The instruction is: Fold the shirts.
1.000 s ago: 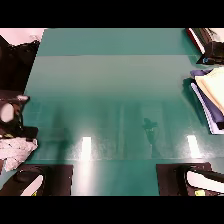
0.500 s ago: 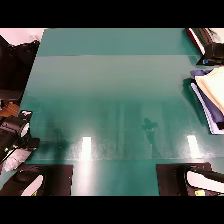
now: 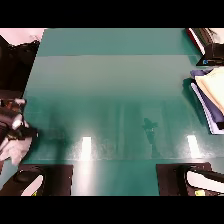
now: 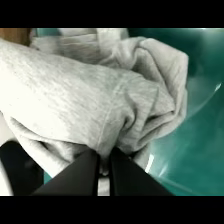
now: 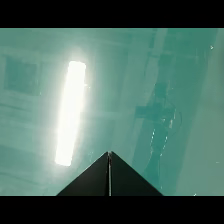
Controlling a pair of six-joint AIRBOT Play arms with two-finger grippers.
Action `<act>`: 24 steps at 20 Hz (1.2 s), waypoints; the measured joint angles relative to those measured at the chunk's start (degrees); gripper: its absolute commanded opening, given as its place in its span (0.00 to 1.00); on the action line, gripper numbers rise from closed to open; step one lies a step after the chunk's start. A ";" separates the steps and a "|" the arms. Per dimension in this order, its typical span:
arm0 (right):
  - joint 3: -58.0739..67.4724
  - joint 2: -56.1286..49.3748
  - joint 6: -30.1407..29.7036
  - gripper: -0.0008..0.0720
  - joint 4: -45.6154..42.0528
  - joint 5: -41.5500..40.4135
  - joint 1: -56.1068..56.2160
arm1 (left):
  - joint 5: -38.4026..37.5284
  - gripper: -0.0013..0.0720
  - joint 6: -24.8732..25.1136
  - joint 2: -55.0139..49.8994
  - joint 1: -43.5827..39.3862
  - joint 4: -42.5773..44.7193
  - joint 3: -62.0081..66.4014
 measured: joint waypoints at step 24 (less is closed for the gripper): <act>0.00 0.11 0.04 0.03 0.04 -5.35 0.00 | 18.34 0.67 21.64 -28.50 -26.16 -52.83 44.61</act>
